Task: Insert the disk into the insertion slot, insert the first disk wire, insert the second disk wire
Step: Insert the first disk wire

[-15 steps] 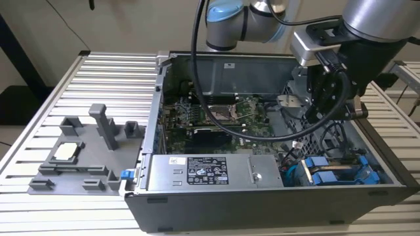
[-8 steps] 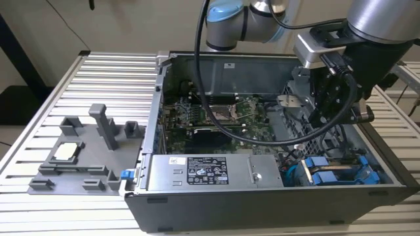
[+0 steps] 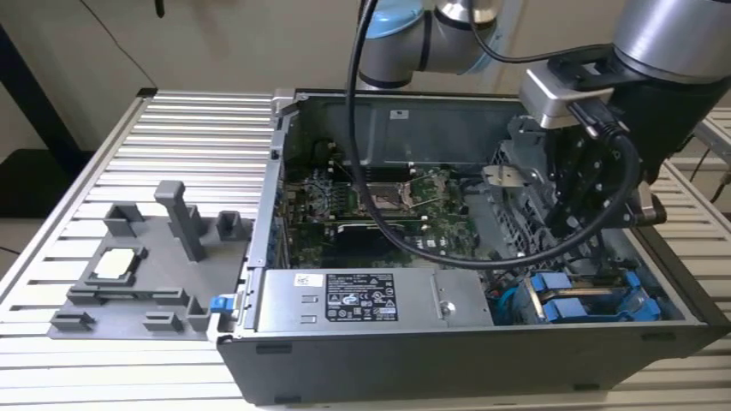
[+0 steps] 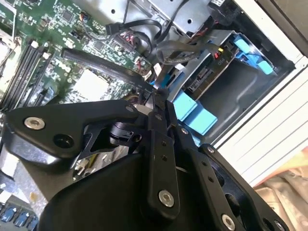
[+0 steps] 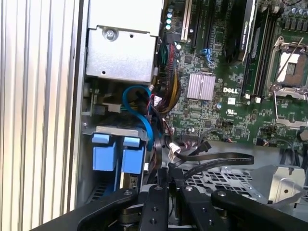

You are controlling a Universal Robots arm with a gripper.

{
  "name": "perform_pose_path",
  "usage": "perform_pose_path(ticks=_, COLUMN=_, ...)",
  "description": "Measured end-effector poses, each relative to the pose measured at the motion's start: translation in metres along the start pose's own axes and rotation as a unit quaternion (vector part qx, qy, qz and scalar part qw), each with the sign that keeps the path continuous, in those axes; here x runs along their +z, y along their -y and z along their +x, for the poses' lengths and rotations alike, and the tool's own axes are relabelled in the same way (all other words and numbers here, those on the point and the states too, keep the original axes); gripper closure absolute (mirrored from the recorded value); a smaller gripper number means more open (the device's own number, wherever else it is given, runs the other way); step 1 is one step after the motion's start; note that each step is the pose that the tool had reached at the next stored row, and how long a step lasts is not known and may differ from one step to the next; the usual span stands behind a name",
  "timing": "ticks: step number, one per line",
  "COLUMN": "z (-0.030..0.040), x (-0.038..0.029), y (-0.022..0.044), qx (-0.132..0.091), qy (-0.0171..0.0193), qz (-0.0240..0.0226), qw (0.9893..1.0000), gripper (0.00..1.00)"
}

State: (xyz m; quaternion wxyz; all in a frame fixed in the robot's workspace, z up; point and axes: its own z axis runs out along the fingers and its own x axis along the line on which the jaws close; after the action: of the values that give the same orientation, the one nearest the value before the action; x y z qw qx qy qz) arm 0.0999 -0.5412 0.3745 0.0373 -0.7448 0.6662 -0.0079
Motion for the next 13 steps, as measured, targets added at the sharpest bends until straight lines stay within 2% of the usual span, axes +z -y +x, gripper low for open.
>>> perform_pose_path(ticks=13, z=0.016, x=0.0139, y=0.0131, qx=0.001, qy=-0.0001, qz=0.0, qw=1.0, gripper=0.84)
